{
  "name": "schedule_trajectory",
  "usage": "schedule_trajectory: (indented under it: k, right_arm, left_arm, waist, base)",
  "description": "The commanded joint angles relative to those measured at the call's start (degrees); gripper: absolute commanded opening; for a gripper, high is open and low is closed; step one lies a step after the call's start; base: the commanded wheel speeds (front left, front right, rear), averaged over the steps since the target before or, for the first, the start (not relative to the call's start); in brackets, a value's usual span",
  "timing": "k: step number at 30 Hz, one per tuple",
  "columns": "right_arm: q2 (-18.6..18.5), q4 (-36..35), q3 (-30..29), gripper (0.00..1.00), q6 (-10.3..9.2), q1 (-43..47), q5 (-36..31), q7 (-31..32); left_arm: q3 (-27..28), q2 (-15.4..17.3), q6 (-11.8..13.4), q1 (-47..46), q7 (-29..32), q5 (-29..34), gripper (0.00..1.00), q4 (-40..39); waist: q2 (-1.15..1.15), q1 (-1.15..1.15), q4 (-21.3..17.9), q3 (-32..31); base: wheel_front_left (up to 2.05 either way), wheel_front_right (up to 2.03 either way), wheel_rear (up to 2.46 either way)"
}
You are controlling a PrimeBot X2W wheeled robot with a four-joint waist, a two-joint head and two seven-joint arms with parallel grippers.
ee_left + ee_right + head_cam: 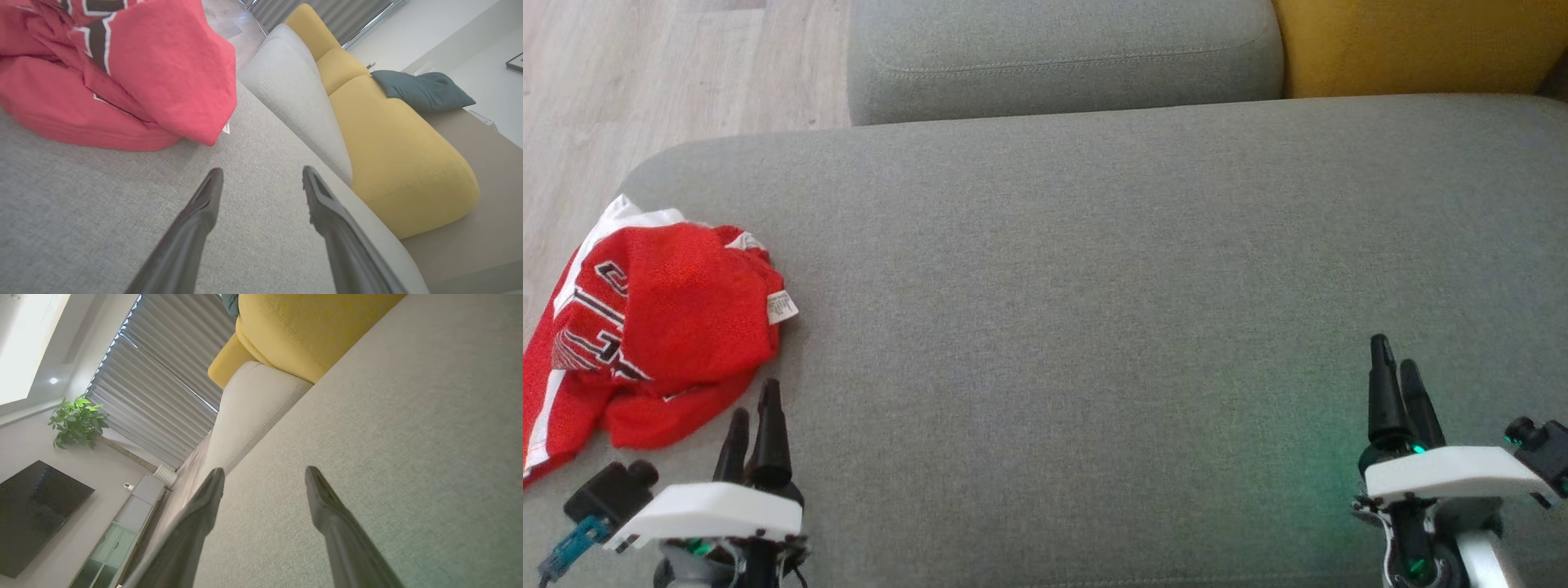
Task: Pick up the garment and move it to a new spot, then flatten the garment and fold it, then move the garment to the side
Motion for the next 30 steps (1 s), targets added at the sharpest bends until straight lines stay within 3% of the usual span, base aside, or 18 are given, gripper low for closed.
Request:
schedule_trajectory:
  k: [1, 30]
  right_arm:
    - [-1.12, -2.37, 1.02, 1.00, 0.24, -2.93, -2.06, -0.82]
    - [-0.72, -1.86, 1.47, 1.00, 0.34, -3.08, -24.51, -5.71]
  left_arm:
    - [0.58, 0.89, 0.40, -3.01, -0.83, 2.06, 1.00, -2.28]
    - [0.14, 1.30, 3.83, -3.18, -5.68, 22.97, 1.00, -2.96]
  waist:
    - [0.00, 0.00, -0.01, -0.02]
    - [0.00, 0.00, -0.50, -0.08]
  base:
    - [0.00, 0.00, 0.00]
    - [0.00, 0.00, 0.00]
